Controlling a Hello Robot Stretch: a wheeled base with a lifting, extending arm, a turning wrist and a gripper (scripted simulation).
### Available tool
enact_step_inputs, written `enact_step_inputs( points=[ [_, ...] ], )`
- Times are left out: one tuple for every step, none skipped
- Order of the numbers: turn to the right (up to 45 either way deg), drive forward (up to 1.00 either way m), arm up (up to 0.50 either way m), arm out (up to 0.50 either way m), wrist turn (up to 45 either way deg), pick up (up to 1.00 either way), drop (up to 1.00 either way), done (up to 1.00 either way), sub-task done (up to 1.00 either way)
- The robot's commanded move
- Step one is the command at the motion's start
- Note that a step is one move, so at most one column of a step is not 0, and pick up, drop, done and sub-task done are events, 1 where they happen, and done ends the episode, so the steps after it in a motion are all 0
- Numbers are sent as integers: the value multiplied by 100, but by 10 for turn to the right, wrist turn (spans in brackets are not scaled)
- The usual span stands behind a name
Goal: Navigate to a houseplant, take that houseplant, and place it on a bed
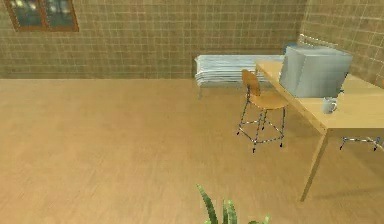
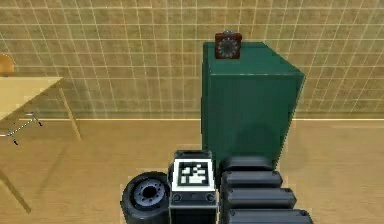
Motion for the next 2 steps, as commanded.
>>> enact_step_inputs(
  points=[
    [0,100,0,0,0,0,0,0,0],
    [0,100,0,0,0,0,0,0,0]
  ],
)
